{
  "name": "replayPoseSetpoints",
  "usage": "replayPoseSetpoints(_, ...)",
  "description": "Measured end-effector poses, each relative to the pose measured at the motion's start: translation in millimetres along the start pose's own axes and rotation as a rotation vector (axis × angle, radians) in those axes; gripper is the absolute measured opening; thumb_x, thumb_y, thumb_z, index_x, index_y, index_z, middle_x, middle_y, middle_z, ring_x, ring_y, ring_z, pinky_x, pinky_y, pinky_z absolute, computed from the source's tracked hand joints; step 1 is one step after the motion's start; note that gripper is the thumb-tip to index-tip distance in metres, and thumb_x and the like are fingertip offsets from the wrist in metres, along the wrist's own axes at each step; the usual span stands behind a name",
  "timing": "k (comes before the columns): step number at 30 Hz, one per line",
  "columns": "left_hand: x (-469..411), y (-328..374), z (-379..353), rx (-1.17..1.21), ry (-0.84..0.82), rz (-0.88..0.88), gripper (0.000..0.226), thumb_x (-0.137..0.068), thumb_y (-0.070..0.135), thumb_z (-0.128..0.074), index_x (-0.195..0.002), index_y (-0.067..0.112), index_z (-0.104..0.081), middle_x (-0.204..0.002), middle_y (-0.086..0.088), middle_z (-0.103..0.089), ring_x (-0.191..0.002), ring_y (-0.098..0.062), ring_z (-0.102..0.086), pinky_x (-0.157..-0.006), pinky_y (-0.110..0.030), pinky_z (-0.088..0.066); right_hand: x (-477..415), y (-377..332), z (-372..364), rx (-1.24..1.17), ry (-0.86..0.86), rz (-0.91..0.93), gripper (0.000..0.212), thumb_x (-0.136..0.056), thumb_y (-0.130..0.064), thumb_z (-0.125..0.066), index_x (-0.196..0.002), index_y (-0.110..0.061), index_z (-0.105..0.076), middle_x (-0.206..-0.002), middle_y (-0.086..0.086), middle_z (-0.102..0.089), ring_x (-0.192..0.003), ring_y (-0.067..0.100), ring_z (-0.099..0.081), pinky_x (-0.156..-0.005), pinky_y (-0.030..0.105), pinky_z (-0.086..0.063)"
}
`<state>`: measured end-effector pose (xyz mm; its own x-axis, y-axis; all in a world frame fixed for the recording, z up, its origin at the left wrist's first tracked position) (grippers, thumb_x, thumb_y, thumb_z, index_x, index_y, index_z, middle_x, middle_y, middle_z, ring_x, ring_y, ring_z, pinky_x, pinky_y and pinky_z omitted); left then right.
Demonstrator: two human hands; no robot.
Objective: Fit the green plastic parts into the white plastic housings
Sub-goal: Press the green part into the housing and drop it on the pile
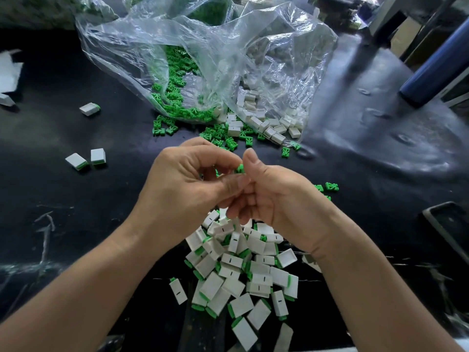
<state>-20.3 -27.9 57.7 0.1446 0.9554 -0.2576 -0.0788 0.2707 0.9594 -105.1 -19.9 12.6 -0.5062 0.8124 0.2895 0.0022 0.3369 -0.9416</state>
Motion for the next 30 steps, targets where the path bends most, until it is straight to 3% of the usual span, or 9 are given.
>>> replayPoseSetpoints(5,-0.6,-2.3,-6.1,0.002,-0.081,-0.005,0.013,-0.063,0.021,-0.073,-0.077,0.022,-0.073,-0.080,-0.017,-0.061,-0.066,-0.035,-0.058,-0.058,-0.041,-0.053,2.9,-1.6,-0.4,0.019,-0.009,-0.012,0.041,-0.074,-0.047,-0.041,-0.073,-0.008,-0.057,-0.059,-0.004,-0.059,-0.054,0.009,-0.051,-0.052,0.017,-0.042)
replayPoseSetpoints(10,-0.3,0.5,-7.7,0.008,-0.107,-0.049,0.011,-0.065,0.016,-0.070,-0.074,0.021,-0.074,-0.077,-0.010,-0.060,-0.058,-0.016,-0.061,-0.055,-0.025,-0.051,4.1,2.2,-1.5,0.058,-0.029,-0.060,0.049,-0.076,-0.058,-0.044,-0.069,-0.011,-0.056,-0.060,0.000,-0.056,-0.053,0.011,-0.049,-0.053,0.021,-0.039)
replayPoseSetpoints(14,-0.1,0.6,-10.9,0.012,-0.139,-0.057,0.010,-0.068,0.015,-0.069,-0.077,0.017,-0.074,-0.079,-0.014,-0.058,-0.054,-0.019,-0.062,-0.053,-0.024,-0.052,3.1,4.9,-1.3,0.134,-0.026,-0.060,0.064,-0.081,-0.063,-0.036,-0.082,-0.002,-0.056,-0.061,0.002,-0.049,-0.056,0.014,-0.043,-0.055,0.025,-0.035)
replayPoseSetpoints(16,0.1,-0.7,-10.7,0.024,-0.139,-0.049,0.008,-0.069,0.013,-0.069,-0.076,0.013,-0.073,-0.080,-0.018,-0.057,-0.058,-0.023,-0.065,-0.054,-0.032,-0.055,2.5,4.5,1.2,0.178,-0.001,-0.033,0.067,-0.075,-0.058,-0.033,-0.091,0.002,-0.058,-0.062,0.001,-0.046,-0.058,0.014,-0.040,-0.056,0.026,-0.033)
replayPoseSetpoints(19,0.1,-4.4,-8.0,0.001,-0.115,-0.027,0.013,-0.067,0.014,-0.068,-0.079,0.017,-0.073,-0.078,-0.012,-0.061,-0.066,-0.027,-0.065,-0.061,-0.043,-0.057,2.0,4.0,2.4,0.186,0.029,-0.005,0.064,-0.073,-0.057,-0.034,-0.090,0.000,-0.060,-0.061,-0.001,-0.045,-0.060,0.013,-0.037,-0.056,0.025,-0.031)
replayPoseSetpoints(24,-0.5,-4.3,-7.5,0.023,-0.103,-0.026,0.012,-0.066,0.013,-0.068,-0.075,0.018,-0.073,-0.076,-0.008,-0.060,-0.067,-0.022,-0.065,-0.061,-0.032,-0.057,1.1,0.7,2.0,0.204,0.052,0.024,0.069,-0.074,-0.054,-0.033,-0.093,0.007,-0.059,-0.058,-0.001,-0.038,-0.057,0.012,-0.030,-0.055,0.024,-0.026)
replayPoseSetpoints(30,-0.3,-1.9,-8.8,0.060,-0.132,-0.024,0.012,-0.067,0.012,-0.070,-0.078,0.015,-0.074,-0.079,-0.012,-0.060,-0.070,-0.024,-0.066,-0.062,-0.033,-0.057,3.4,-4.9,1.2,0.221,0.054,0.058,0.081,-0.073,-0.051,-0.036,-0.103,0.024,-0.048,-0.062,0.002,-0.035,-0.057,0.010,-0.029,-0.054,0.024,-0.024)
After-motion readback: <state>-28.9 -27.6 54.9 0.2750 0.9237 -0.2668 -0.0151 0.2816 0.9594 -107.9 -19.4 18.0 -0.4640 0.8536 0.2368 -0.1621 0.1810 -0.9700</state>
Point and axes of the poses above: each hand's wrist, its own x-axis away from the middle knuckle, its own z-axis out of the back of the hand, y = z × x, the point moved 9 cm from there along -x, towards the middle knuckle
